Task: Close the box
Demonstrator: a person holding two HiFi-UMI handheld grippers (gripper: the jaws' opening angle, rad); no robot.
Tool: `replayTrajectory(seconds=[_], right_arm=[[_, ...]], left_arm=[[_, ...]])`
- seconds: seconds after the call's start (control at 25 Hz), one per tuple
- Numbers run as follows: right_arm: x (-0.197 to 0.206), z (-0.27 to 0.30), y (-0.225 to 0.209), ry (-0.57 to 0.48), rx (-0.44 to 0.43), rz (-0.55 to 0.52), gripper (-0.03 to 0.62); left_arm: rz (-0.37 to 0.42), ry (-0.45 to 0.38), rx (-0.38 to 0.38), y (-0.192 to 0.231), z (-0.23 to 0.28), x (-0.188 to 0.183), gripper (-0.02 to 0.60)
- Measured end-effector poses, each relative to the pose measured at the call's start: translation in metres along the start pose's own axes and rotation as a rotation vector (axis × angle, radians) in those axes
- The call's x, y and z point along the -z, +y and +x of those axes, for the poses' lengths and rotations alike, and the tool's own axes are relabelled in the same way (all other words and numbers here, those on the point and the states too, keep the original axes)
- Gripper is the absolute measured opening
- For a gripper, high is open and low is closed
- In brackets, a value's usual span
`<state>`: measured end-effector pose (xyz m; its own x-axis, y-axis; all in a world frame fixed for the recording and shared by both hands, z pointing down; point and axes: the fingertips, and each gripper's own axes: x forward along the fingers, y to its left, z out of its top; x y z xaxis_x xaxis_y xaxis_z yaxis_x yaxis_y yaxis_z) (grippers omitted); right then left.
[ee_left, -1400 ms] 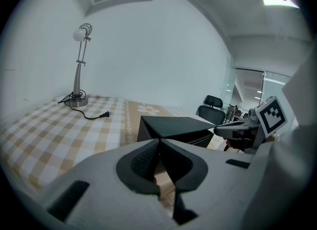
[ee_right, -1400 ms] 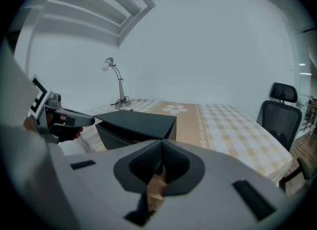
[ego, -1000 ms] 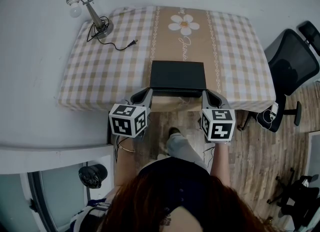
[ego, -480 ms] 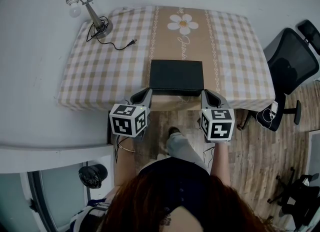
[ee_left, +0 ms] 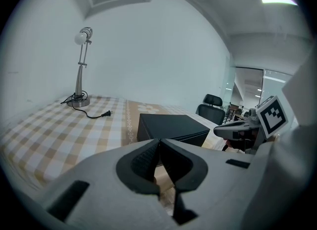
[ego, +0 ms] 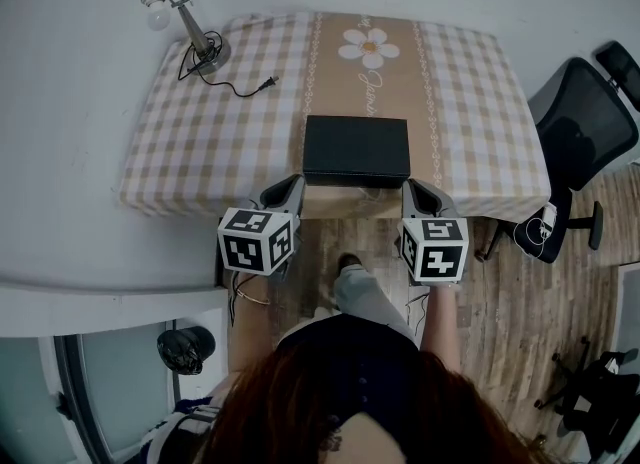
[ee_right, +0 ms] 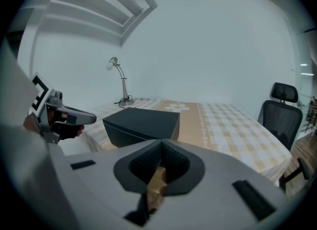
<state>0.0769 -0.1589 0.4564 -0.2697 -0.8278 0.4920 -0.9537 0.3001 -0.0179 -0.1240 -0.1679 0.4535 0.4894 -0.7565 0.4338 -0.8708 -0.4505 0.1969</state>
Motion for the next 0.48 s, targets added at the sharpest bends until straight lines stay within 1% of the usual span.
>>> replayTrajectory(seconds=[0.2,0.48], right_arm=[[-0.002,-0.008,0.012,-0.024,-0.033,-0.005,0.017],[-0.007,-0.022,0.024,-0.065,-0.038,-0.016,0.017]], left_arm=[[0.003,-0.014,-0.001,-0.003,-0.012,0.0,0.029],[0.01,-0.039,0.002,-0.008,-0.03,0.001,0.029]])
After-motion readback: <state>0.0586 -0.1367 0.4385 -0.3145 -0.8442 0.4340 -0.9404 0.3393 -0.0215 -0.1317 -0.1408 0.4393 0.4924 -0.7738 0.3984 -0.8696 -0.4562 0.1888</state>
